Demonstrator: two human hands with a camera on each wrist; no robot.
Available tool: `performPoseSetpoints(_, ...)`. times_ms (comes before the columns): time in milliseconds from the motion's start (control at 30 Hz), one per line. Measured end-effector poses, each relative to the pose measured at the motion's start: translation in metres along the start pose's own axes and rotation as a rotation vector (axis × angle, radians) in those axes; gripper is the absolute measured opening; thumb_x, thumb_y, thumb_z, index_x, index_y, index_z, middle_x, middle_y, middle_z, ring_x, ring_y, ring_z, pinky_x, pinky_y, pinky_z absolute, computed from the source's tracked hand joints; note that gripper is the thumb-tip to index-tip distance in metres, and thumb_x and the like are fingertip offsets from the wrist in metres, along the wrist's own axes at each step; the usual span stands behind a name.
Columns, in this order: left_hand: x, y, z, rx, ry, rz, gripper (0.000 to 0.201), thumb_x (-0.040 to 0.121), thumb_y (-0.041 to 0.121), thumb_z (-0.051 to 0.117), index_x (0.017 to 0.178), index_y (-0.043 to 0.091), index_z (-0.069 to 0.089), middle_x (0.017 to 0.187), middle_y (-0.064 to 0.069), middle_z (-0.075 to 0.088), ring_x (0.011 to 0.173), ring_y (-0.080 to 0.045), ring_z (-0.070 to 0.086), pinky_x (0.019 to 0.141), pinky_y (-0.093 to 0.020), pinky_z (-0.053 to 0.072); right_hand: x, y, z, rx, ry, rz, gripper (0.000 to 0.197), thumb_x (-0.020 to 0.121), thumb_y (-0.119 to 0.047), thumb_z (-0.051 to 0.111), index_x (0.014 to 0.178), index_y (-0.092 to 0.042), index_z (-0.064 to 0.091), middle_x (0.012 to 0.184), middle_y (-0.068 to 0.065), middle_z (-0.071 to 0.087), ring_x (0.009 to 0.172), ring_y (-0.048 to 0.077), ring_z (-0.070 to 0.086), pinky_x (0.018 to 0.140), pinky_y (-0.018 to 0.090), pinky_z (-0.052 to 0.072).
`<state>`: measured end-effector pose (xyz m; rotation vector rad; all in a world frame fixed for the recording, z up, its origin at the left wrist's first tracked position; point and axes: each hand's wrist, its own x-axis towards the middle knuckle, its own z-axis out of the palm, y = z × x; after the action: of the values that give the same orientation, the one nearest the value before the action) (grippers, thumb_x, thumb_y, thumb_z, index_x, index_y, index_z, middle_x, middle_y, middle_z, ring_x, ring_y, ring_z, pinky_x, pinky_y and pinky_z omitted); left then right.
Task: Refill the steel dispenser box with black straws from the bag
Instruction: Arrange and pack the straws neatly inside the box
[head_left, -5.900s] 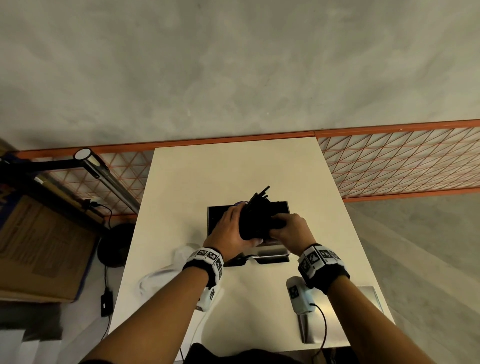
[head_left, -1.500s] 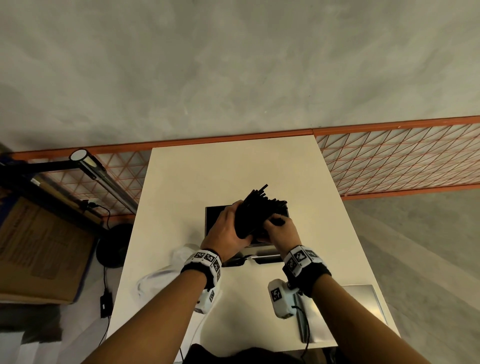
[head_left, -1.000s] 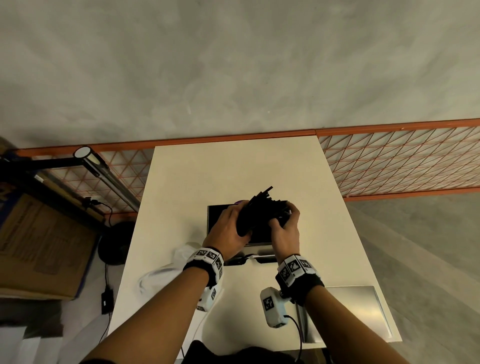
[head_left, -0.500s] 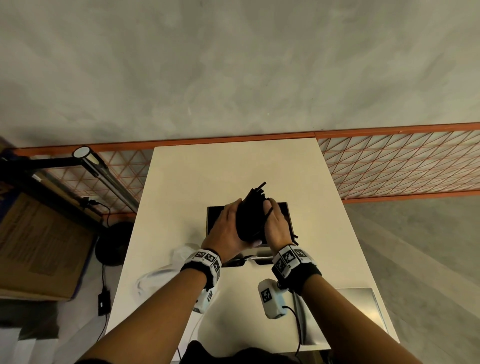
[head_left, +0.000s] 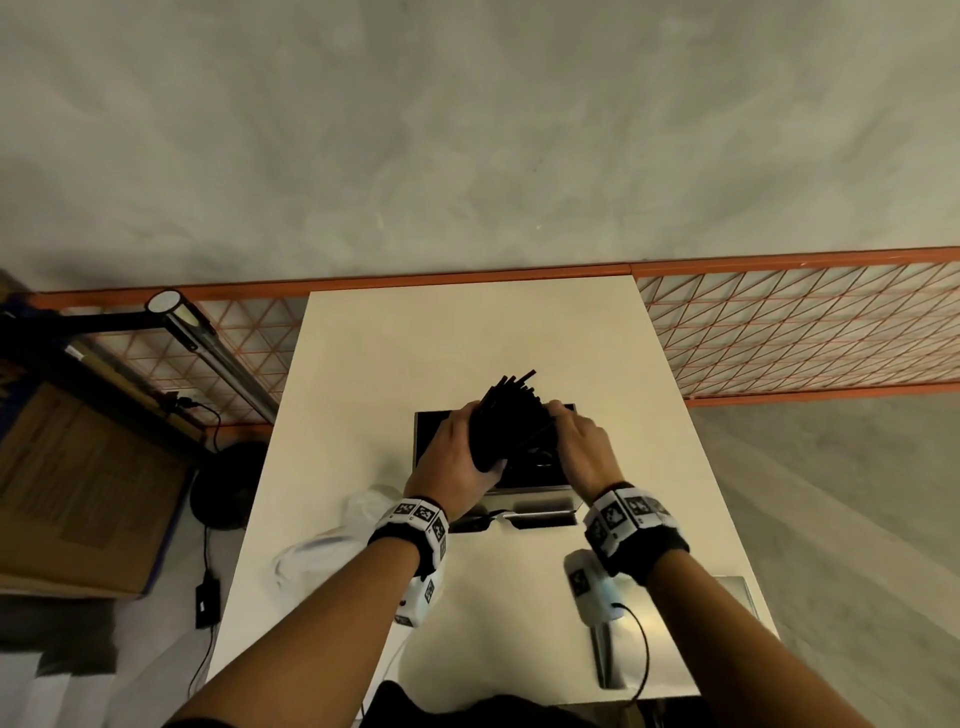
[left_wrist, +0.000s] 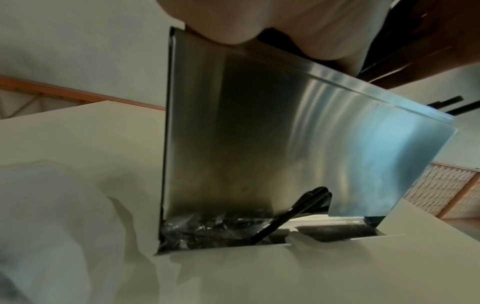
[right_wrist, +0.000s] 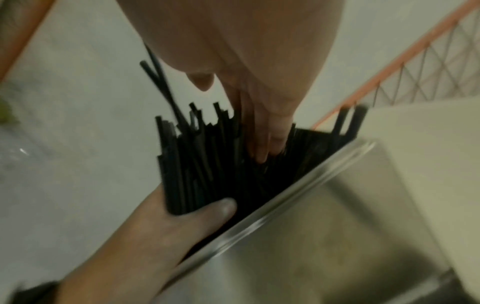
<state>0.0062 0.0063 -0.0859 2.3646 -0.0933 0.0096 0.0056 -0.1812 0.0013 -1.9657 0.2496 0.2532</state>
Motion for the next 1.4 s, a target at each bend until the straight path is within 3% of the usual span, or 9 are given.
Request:
performPoseSetpoints(100,0.001,0.001,0.0,0.013,-0.018,-0.011,0.083,0.084,0.041,0.078,0.152,0.024,0.033,0.147,0.001,0.048,0.13,-0.016,0.053,0.105,-0.031,0.048,0.011,0.015,-0.019,-0.36,0.051,-0.183,0.028,0.096,-0.012,0.047,0.11,-0.01,0.072,0.109,0.011,0.071,0.103,0.031,0.062,0.086,0.033,0.045)
performPoseSetpoints(167,0.002,0.0,0.0,0.031,-0.028,-0.007,0.082,0.085,0.043,0.077,0.152,0.026,0.033,0.147,0.002,0.048,0.129,-0.018,0.054,0.105,-0.036,0.051,0.017,0.026,-0.024,-0.58,0.089,-0.237,0.025,0.088,-0.004,0.052,0.105,-0.007,0.071,0.105,0.014,0.067,0.101,0.037,0.059,0.082,0.037,0.047)
performPoseSetpoints(267,0.003,-0.001,0.001,0.035,-0.048,-0.013,0.081,0.085,0.042,0.077,0.151,0.028,0.033,0.147,0.002,0.046,0.128,-0.019,0.055,0.104,-0.036,0.051,0.015,0.038,-0.024,-0.788,0.005,-0.089,0.028,0.088,-0.017,0.055,0.115,-0.015,0.064,0.111,0.009,0.053,0.106,0.033,0.051,0.085,0.044,0.049)
performPoseSetpoints(367,0.003,-0.001,0.0,0.029,-0.06,-0.008,0.08,0.086,0.039,0.078,0.152,0.029,0.033,0.149,0.005,0.044,0.131,-0.016,0.053,0.106,-0.03,0.047,0.009,0.042,-0.017,-0.883,-0.127,0.008,0.031,0.09,-0.032,0.055,0.118,-0.02,0.059,0.103,0.004,0.044,0.103,0.032,0.054,0.079,0.039,0.048)
performPoseSetpoints(567,0.004,-0.001,-0.001,0.037,-0.097,-0.001,0.08,0.087,0.037,0.077,0.154,0.032,0.033,0.151,0.01,0.04,0.134,-0.012,0.049,0.107,-0.028,0.044,0.015,0.035,-0.014,-1.041,-0.157,0.061,0.028,0.095,-0.033,0.047,0.113,-0.016,0.062,0.103,0.006,0.063,0.093,0.03,0.064,0.076,0.037,0.05)
performPoseSetpoints(833,0.005,-0.005,0.001,0.051,-0.102,0.027,0.082,0.085,0.035,0.079,0.154,0.031,0.035,0.148,0.008,0.043,0.135,-0.014,0.049,0.11,-0.035,0.048,0.025,0.027,-0.018,-0.995,-0.279,0.132,0.033,0.09,-0.041,0.056,0.115,-0.02,0.06,0.1,0.005,0.062,0.082,0.028,0.059,0.077,0.035,0.052)
performPoseSetpoints(1000,0.006,-0.008,0.003,0.054,-0.122,0.046,0.083,0.085,0.036,0.078,0.154,0.033,0.034,0.148,0.009,0.043,0.136,-0.014,0.048,0.111,-0.039,0.048,0.025,0.027,-0.018,-0.963,-0.296,0.154,0.035,0.089,-0.045,0.058,0.115,-0.022,0.061,0.106,0.007,0.066,0.093,0.03,0.065,0.08,0.034,0.052)
performPoseSetpoints(1200,0.006,-0.009,0.003,0.066,-0.138,0.037,0.081,0.085,0.038,0.076,0.153,0.034,0.033,0.146,0.008,0.043,0.135,-0.016,0.049,0.108,-0.043,0.05,0.022,0.03,-0.011,-0.965,-0.313,0.17,0.036,0.088,-0.056,0.057,0.106,-0.027,0.065,0.079,-0.003,0.056,0.082,0.024,0.062,0.072,0.031,0.049)
performPoseSetpoints(1400,0.006,-0.01,0.002,0.046,-0.144,0.064,0.081,0.085,0.043,0.074,0.153,0.035,0.032,0.147,0.011,0.041,0.134,-0.015,0.049,0.108,-0.044,0.05,0.024,0.018,-0.022,-0.8,-0.393,0.184,0.02,0.096,-0.036,0.056,0.105,-0.019,0.062,0.086,0.002,0.061,0.08,0.022,0.058,0.074,0.031,0.05)
